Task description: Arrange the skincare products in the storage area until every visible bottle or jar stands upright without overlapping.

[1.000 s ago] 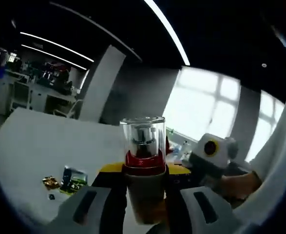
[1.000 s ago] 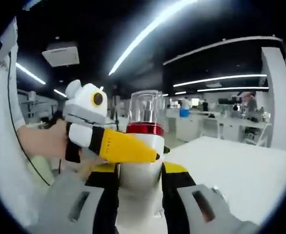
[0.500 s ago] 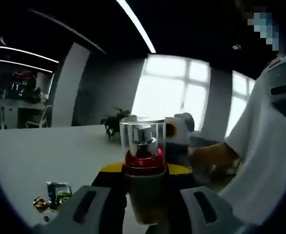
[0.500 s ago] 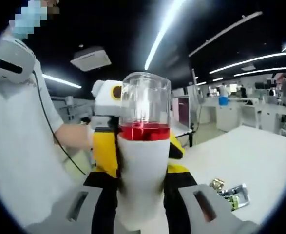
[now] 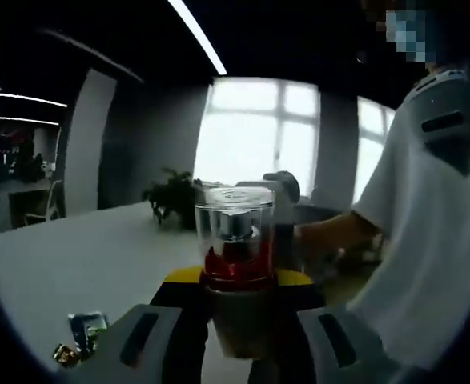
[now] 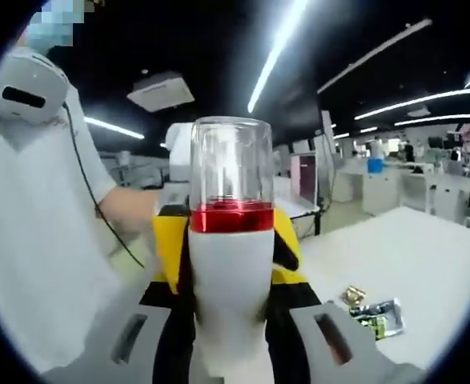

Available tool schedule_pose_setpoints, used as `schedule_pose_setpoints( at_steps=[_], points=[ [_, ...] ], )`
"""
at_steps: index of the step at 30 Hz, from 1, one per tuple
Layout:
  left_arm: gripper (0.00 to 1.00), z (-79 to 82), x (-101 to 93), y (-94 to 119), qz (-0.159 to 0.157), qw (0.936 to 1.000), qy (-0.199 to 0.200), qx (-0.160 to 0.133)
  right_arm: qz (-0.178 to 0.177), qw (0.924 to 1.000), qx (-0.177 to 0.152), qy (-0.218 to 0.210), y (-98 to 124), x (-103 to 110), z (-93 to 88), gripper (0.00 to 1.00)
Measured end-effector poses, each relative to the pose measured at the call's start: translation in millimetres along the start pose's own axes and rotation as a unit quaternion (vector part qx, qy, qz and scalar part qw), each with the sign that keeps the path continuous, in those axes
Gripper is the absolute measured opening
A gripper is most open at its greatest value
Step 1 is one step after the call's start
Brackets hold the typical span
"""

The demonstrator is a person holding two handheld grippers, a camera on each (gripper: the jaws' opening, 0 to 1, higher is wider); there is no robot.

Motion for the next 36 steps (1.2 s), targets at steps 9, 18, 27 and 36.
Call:
schedule_pose_setpoints(
  at_steps=[9, 18, 27, 36],
  points=[
    [0.24, -27.1, -3.5, -16, -0.003, 0.9979, -0.026, 0.06, -0.028, 0.9983, 0.031, 0.039, 10, -10, -35.1, 0.33],
    [0.25, -50.4, 4.3, -30, -0.006, 0.9953, -0.03, 0.092, -0.039, 0.9969, 0.056, 0.04, 9, -15, -62.7, 0.34],
    [0.25, -61.1, 14.2, -31, -0.03, 0.9947, -0.02, 0.096, -0.048, 0.9964, 0.061, 0.034, 13, -20, -73.0, 0.34],
    [0.25, -72.9, 14.0, -38, -0.057, 0.9928, -0.02, 0.104, -0.058, 0.9962, 0.063, 0.019, 18, -24, -86.1, 0.33]
  ],
)
Point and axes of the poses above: the point that each gripper's makers call its tool centre point, and the gripper's own axes: y roughly backward along the fingers, x roughly to its left, z roughly out of its top, the point moved 1 cm from there along y, roughly backward along the fingers, and after that the axes turned 1 degree about y, right-handed, at the moved point
